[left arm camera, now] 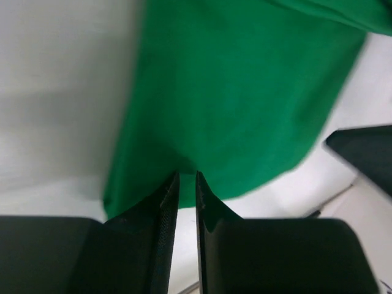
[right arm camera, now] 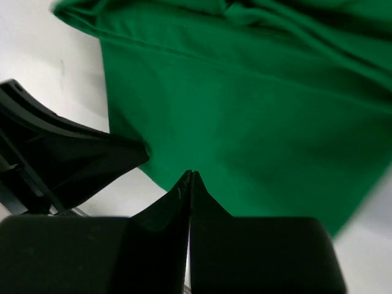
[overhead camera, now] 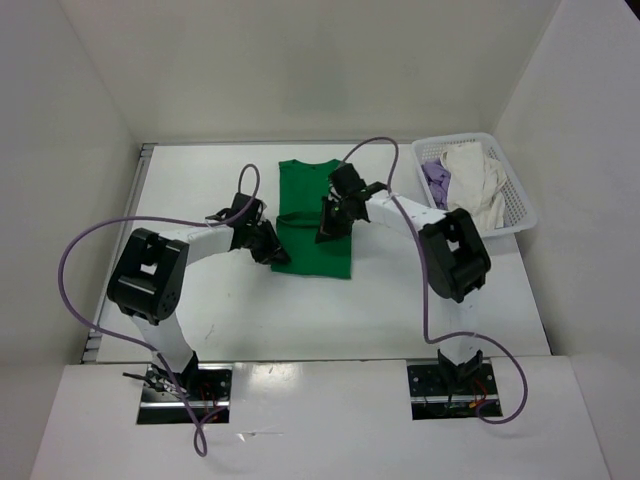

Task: Fold and stack the t-shirts
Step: Fold the folded rectangular tshirt in 1/3 of the way

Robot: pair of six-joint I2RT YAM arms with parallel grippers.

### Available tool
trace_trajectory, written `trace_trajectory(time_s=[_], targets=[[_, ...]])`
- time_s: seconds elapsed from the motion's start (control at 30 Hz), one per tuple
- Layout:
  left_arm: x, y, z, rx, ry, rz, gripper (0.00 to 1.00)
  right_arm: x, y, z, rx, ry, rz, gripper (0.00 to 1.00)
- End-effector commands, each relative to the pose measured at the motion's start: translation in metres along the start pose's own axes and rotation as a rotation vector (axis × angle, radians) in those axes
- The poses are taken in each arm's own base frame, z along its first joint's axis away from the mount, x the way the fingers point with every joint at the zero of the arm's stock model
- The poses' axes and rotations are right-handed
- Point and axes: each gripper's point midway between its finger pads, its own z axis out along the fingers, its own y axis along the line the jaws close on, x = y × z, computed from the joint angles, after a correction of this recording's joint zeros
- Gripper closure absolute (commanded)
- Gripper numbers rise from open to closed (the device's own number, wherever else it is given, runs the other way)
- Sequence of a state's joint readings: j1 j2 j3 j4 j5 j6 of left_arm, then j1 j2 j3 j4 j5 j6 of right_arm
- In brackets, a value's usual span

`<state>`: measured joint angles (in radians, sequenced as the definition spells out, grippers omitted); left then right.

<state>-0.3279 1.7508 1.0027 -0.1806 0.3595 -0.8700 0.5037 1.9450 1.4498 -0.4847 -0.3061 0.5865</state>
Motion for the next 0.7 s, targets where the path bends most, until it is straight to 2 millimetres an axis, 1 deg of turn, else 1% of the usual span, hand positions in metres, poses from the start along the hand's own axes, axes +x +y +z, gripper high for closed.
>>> trace_trajectory(time_s=[0.0,0.03,0.07,0.1,0.13,0.17,0.2,0.23,0.27,0.3,0.33,0.37,0.4,0.43,0.47,0.5,0.53,0.57,0.6,0.63,0.67], targets=[[-0.012,0.005,0.005,-0.001,-0.041,0.012,0.77,-0.013,0.017,0.021,-0.030,-0.023,-0.017,1.00],[-0.006,0.012,0.006,-0.015,-0.027,0.004,0.77,-0.018,0.020,0.023,-0.031,-0.024,-0.017,1.00],[-0.002,0.019,0.008,-0.032,-0.024,-0.002,0.77,-0.014,0.017,0.035,-0.014,-0.009,-0.020,1.00],[0.000,0.021,0.007,-0.030,-0.026,-0.001,0.77,-0.015,0.017,0.039,-0.012,-0.007,-0.019,1.00],[0.004,0.025,0.008,-0.039,-0.017,-0.006,0.77,-0.024,0.017,0.041,0.001,-0.033,-0.032,1.00],[0.010,0.033,0.007,-0.057,-0.014,-0.011,0.76,-0.021,0.008,0.050,0.033,-0.013,-0.022,1.00],[0.014,0.038,0.008,-0.066,-0.005,-0.016,0.76,-0.026,0.007,0.053,0.043,-0.028,-0.032,1.00],[0.017,0.039,0.006,-0.067,-0.004,-0.017,0.76,-0.039,0.008,0.055,0.059,-0.065,-0.047,1.00],[0.019,0.040,0.003,-0.065,-0.006,-0.016,0.76,-0.047,0.003,0.058,0.077,-0.084,-0.040,1.00],[0.025,0.045,0.002,-0.073,0.002,-0.020,0.76,-0.052,-0.008,0.064,0.108,-0.085,-0.027,1.00],[0.024,0.044,-0.002,-0.073,-0.013,-0.016,0.75,-0.067,-0.003,0.063,0.107,-0.130,-0.035,1.00],[0.026,0.045,-0.004,-0.071,-0.015,-0.015,0.75,-0.079,-0.005,0.062,0.109,-0.158,-0.028,1.00],[0.026,0.044,-0.007,-0.072,-0.014,-0.015,0.73,-0.097,-0.002,0.060,0.091,-0.197,-0.026,1.00],[0.027,0.042,-0.011,-0.071,-0.015,-0.015,0.71,-0.105,0.002,0.058,0.092,-0.222,-0.029,1.00],[0.027,0.038,-0.017,-0.064,-0.022,-0.011,0.70,-0.117,0.007,0.053,0.094,-0.259,-0.033,1.00],[0.027,0.036,-0.021,-0.059,-0.027,-0.008,0.68,-0.124,0.009,0.053,0.103,-0.265,-0.032,1.00],[0.022,0.026,-0.030,-0.040,-0.047,0.002,0.65,-0.127,0.014,0.048,0.100,-0.270,-0.034,1.00],[0.018,0.021,-0.036,-0.036,-0.065,0.008,0.62,-0.128,0.016,0.045,0.100,-0.269,-0.033,1.00],[0.017,0.015,-0.044,-0.018,-0.084,0.018,0.60,-0.130,0.021,0.033,0.091,-0.282,-0.036,1.00],[0.012,0.009,-0.051,-0.010,-0.109,0.026,0.58,-0.126,0.022,0.025,0.091,-0.283,-0.037,1.00],[0.010,0.007,-0.056,-0.009,-0.122,0.030,0.57,-0.105,0.010,0.028,0.101,-0.237,-0.029,1.00]])
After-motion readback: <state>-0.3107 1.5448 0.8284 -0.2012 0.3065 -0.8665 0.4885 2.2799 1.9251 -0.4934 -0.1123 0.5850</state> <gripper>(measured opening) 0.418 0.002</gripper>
